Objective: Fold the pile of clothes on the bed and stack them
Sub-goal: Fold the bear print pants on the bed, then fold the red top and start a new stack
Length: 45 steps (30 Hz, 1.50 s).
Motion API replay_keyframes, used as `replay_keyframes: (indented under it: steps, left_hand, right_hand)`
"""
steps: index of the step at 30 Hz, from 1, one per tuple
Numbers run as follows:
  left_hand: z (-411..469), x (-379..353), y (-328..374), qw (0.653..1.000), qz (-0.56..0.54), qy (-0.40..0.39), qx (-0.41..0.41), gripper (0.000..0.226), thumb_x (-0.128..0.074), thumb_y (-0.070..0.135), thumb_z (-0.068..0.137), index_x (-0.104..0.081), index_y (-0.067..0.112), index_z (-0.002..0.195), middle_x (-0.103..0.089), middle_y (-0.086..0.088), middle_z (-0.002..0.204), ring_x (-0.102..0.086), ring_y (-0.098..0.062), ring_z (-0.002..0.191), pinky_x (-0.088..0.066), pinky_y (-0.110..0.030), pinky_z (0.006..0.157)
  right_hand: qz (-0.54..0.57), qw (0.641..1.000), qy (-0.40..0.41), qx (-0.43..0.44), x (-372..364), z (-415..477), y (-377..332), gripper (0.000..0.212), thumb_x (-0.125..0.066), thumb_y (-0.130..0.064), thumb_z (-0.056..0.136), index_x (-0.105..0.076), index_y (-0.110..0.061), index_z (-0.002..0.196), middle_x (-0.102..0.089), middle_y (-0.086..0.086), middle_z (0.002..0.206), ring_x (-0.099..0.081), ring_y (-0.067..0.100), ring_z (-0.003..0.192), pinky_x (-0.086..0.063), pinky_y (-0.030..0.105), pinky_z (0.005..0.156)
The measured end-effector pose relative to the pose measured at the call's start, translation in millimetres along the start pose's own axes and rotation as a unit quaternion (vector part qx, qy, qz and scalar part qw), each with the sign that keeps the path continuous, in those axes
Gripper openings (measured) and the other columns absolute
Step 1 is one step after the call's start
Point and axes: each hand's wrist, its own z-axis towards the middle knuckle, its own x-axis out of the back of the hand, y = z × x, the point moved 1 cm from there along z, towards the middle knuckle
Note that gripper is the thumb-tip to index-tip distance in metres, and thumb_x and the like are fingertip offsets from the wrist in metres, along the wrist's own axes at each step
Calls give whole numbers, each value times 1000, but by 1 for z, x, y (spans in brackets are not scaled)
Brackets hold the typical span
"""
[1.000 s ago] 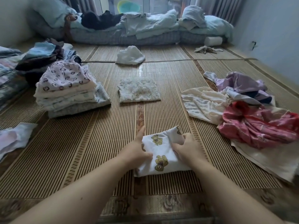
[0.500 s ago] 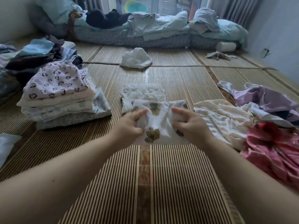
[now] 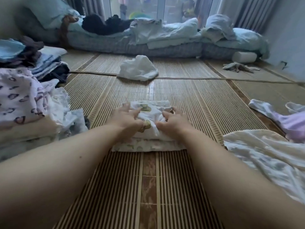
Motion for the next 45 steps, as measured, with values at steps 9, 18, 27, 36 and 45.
replay_keyframes:
  steps: [9, 18, 27, 36, 45]
  left_hand:
    - [-57, -23, -4, 998, 36, -42, -23, 73, -40, 57, 82, -19, 37, 149, -4, 1, 162, -5, -23, 148, -18, -47, 117]
    - [-179, -15, 12, 996, 27, -84, 10, 78, -49, 39, 80, -16, 34, 151, -8, -1, 161, -8, -25, 147, -18, -52, 115]
    - [-286, -34, 142, 990, -13, -22, -139, 71, -55, 30, 85, -23, 41, 148, -12, 6, 160, -1, -20, 148, -14, -57, 116]
    - [-315, -104, 282, 953, 17, -90, -288, 83, -60, 32, 80, -13, 44, 148, -12, 12, 159, -9, -13, 146, -18, -53, 117]
    - [-267, -149, 352, 973, -70, -68, -209, 70, -71, 42, 73, -43, 39, 137, -50, 2, 134, -42, -24, 126, -38, -41, 107]
  right_hand:
    - [-97, 994, -54, -3, 4, -54, 1, 85, -54, -69, 66, -36, -38, 143, -5, 1, 161, -4, 30, 146, -8, 64, 110]
    - [-16, 999, -33, -9, 6, -205, 1, 80, -51, -67, 79, -11, -49, 146, -1, 0, 161, 2, 28, 147, 2, 64, 111]
    - [77, 989, 119, -44, 64, -357, 64, 80, -55, -58, 81, -17, -38, 148, -12, 1, 159, -15, 24, 145, -17, 54, 114]
    - [100, 955, 231, -157, 107, -422, 169, 62, -62, -34, 83, -40, -34, 141, -30, 3, 152, -31, 23, 138, -34, 43, 110]
    - [39, 892, 323, -313, 135, -420, 271, 62, -42, -4, 88, -38, -30, 144, -42, 7, 145, -39, 34, 126, -41, 47, 99]
